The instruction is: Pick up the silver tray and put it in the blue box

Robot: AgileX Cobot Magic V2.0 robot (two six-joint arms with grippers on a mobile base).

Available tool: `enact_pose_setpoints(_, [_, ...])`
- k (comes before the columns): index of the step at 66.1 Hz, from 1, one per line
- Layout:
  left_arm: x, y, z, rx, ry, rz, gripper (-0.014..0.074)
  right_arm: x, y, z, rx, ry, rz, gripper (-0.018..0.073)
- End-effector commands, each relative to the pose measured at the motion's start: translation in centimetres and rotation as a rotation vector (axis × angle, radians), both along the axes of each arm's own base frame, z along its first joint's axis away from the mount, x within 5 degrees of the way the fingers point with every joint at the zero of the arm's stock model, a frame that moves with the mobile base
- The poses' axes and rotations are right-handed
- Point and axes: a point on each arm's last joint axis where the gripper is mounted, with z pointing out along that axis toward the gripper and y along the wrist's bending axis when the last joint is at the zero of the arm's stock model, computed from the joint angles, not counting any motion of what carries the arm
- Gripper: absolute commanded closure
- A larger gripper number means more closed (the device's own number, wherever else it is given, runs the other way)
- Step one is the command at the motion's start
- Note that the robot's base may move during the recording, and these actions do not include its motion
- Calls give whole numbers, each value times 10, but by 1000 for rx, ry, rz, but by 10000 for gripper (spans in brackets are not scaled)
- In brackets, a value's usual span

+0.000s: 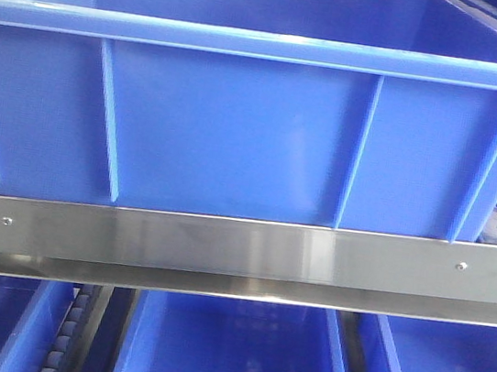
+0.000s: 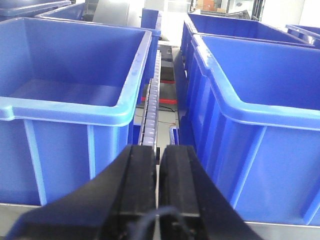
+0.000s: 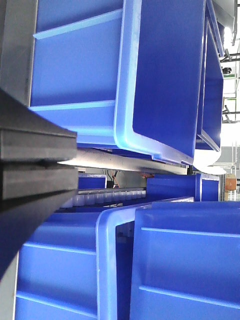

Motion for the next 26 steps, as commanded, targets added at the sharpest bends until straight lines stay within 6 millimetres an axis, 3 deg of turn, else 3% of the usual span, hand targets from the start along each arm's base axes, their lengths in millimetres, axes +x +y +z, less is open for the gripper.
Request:
enact_pose_setpoints(1, [-2,0,4,-11,-90,3,584,-5,-1,16,-8,-135,-11,502])
enact_pose_setpoints(26, [-2,0,4,-11,-90,3,584,-5,-1,16,-8,-135,-11,502])
